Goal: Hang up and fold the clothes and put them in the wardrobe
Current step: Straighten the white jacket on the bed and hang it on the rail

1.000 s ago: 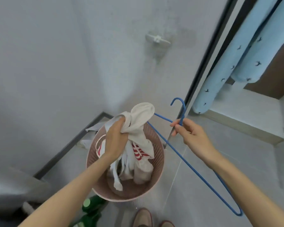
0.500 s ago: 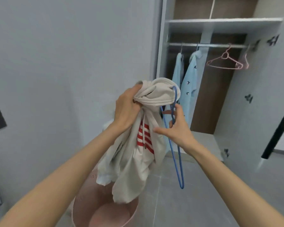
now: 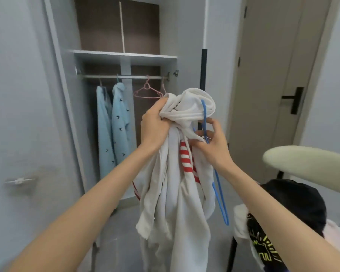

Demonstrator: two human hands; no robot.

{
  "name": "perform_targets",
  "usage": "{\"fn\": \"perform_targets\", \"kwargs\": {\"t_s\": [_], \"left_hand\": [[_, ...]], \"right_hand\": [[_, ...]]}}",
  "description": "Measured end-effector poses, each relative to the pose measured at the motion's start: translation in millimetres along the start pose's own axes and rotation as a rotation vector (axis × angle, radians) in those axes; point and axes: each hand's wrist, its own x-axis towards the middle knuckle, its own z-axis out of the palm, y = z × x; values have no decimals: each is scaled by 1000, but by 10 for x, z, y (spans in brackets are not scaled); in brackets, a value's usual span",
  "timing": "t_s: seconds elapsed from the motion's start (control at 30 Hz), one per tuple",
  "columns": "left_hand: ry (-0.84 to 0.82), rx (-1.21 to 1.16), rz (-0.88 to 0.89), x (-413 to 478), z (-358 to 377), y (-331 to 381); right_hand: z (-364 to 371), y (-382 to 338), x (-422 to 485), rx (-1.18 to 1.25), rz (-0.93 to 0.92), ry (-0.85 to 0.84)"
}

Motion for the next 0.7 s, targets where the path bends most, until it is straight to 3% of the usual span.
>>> {"fn": "perform_targets", "kwargs": {"t_s": [0.5, 0.7], "left_hand": [[-245, -799, 178, -315, 2353, 2396], [-375, -837, 126, -876, 3067, 3005]], "right_hand": [[-3054, -1432, -950, -512, -35, 539], [-3921, -1768, -1684, -673, 66, 588]]}}
